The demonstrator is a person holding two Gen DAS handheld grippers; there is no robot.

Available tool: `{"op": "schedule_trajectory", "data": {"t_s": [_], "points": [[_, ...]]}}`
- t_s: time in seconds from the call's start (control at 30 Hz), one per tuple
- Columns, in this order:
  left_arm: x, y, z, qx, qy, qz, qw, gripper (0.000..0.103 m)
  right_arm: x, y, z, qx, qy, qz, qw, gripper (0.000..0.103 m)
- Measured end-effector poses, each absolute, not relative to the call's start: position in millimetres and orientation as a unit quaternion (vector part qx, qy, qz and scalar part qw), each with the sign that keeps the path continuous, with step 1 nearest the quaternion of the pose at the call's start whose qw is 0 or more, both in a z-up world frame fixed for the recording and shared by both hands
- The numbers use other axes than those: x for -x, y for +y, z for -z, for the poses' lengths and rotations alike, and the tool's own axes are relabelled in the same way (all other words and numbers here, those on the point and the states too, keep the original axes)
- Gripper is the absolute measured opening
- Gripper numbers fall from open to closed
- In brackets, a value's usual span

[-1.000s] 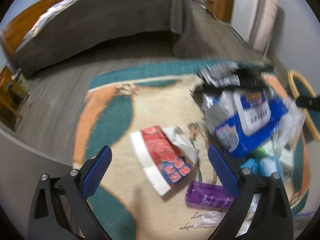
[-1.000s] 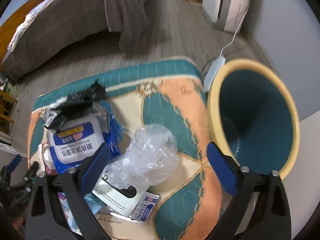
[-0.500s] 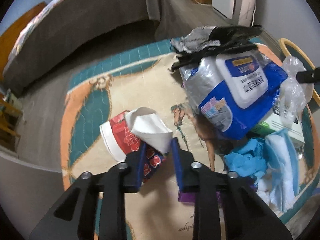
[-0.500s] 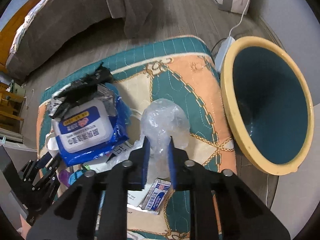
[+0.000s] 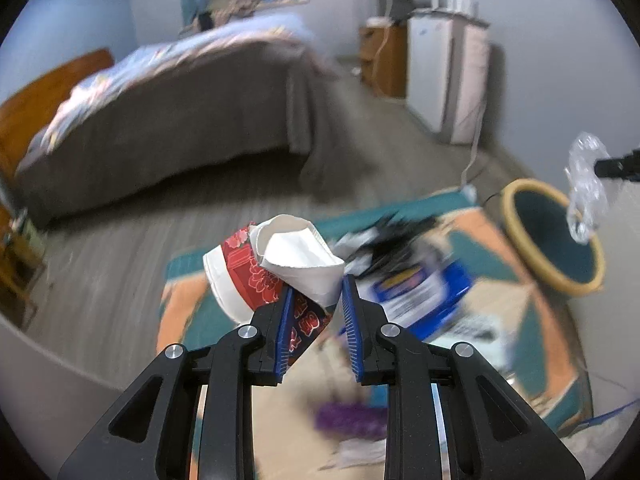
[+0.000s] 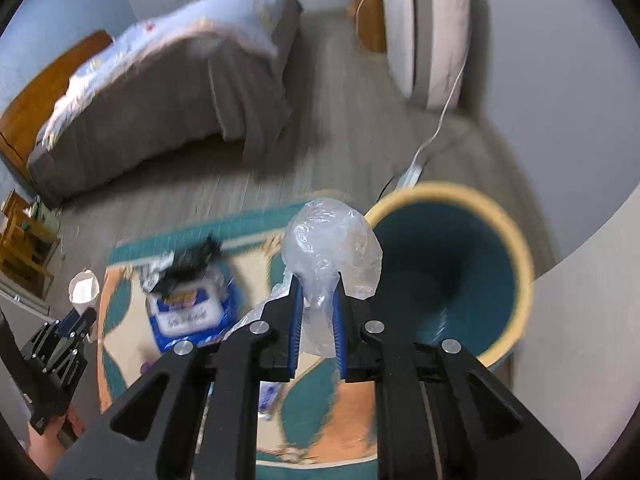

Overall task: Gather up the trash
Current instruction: 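Carry both items over the yellow bin and open both tools to drop them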

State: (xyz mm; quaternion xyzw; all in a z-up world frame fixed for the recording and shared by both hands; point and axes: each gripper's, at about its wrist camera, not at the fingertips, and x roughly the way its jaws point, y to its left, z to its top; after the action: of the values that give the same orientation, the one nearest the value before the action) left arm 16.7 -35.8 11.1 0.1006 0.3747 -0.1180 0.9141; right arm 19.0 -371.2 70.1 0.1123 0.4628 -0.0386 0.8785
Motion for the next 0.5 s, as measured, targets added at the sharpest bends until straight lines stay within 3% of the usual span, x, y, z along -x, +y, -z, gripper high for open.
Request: {"op": "schedule_trajectory", "data": {"t_s": [0.2,0.5], "points": [[-4.9,-127.2,-32.9,-0.128,0.349,0.202,0.906,0.025,-20.3,-440.4,-61.1,-0.112,0.463,0.099,0.874,0.013],[-8.0,-263.6,4.2,-0.172,0.371,0.325,0.853,0.025,-28.3,-500.7,-1.6,-0.164,0.502,0.138,0.838,0.013]]}}
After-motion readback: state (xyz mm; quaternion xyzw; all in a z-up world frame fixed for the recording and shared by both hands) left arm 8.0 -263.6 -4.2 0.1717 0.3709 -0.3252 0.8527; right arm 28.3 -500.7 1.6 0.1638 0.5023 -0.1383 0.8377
